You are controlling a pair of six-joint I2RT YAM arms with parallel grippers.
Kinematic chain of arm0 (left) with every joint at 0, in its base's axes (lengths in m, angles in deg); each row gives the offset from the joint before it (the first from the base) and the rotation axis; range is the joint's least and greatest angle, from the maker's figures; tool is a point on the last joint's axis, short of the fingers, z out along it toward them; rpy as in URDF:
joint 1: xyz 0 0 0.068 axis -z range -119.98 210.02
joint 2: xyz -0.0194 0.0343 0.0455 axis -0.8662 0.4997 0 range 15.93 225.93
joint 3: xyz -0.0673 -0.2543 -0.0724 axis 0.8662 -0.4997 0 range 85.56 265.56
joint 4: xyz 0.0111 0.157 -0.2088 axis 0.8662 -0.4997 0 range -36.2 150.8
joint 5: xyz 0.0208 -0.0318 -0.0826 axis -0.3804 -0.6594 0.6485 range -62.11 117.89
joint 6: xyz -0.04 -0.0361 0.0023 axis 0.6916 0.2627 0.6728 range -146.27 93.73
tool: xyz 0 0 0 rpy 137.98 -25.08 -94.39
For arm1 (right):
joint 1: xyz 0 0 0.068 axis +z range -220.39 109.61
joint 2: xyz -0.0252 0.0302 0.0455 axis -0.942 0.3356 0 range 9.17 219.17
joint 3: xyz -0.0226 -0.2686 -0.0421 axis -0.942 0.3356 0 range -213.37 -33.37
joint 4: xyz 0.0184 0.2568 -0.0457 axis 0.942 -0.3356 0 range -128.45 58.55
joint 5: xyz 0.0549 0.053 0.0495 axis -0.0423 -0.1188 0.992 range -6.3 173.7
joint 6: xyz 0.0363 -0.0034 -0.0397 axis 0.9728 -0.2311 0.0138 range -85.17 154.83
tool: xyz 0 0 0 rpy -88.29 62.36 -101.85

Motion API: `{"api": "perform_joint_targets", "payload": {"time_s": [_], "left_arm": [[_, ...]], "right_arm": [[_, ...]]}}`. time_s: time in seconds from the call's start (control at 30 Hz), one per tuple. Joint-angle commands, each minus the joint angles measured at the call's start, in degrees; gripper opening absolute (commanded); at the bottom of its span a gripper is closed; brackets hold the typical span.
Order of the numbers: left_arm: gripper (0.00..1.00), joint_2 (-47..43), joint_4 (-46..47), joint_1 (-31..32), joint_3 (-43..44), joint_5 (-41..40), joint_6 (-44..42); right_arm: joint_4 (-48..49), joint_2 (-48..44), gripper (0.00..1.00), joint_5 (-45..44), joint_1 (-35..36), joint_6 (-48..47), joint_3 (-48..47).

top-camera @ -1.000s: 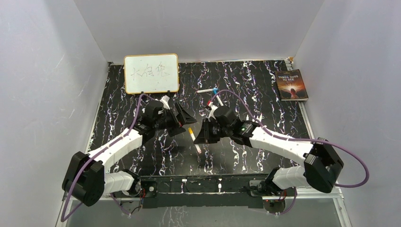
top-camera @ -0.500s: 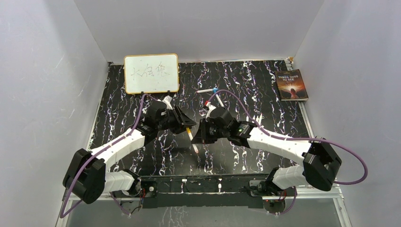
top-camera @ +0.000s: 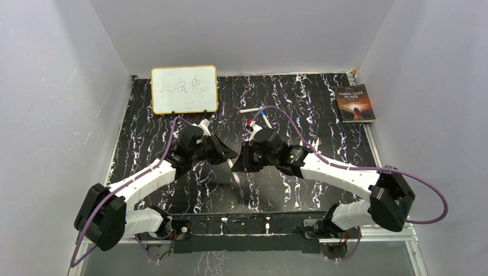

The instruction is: Open the pen caps

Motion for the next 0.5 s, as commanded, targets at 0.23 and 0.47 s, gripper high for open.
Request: {"api": "perform_joint_targets", "payload": {"time_s": [0.23, 0.47], "left_arm": [[0.0, -0.9, -2.1, 0.6, 0.6, -0.3, -0.7], [0.0, -0.7, -0.6, 1.1, 1.0, -0.2, 0.6]], "right_arm": [[1.3, -0.6, 0.47, -1.3, 0.0, 0.3, -1.5], [2.6, 4.5, 0.52, 1.1, 0.2, 0.1, -4.1]]}}
